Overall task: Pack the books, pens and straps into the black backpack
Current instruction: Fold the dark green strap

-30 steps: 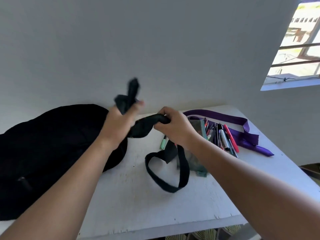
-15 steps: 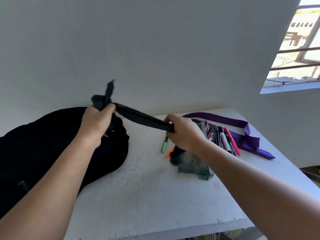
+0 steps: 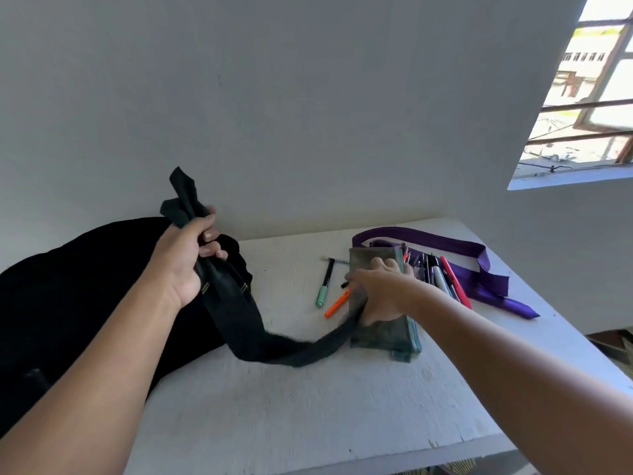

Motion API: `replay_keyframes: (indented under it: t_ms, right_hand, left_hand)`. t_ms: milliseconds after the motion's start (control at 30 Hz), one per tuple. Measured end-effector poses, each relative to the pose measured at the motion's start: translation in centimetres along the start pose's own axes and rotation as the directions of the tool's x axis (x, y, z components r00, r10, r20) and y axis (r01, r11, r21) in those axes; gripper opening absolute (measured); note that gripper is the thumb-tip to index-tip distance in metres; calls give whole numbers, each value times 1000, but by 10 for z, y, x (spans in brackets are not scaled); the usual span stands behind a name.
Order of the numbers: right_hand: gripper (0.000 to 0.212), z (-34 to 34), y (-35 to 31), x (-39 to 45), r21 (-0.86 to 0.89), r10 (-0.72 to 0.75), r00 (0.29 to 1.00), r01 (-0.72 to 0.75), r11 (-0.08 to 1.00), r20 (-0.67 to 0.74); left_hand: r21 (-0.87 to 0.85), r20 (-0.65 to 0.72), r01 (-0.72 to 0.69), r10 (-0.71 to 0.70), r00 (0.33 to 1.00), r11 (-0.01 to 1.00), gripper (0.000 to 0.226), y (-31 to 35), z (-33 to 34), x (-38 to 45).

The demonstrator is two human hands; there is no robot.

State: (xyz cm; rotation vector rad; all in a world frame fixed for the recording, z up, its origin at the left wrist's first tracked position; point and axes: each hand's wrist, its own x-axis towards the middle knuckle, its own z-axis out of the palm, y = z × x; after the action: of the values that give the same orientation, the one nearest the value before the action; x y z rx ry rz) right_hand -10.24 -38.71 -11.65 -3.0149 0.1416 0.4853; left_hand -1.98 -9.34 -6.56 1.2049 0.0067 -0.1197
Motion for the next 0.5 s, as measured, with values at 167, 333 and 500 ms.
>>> replay_keyframes:
  t_ms: [167, 333, 500]
  right_hand:
    - [85, -13, -33, 2, 263, -135, 980, 170, 950, -146]
    - [40, -21, -57, 1, 820, -58, 912, 392, 418, -406]
    - [21, -17, -59, 5, 864, 113, 858, 489, 121, -502]
  left_hand:
    - [269, 124, -90, 58, 991, 959, 19, -21, 32, -17]
    - [431, 242, -129, 24, 970, 893, 23, -49, 54, -29]
    - [470, 311, -149, -6, 950, 870, 23, -59, 65, -37]
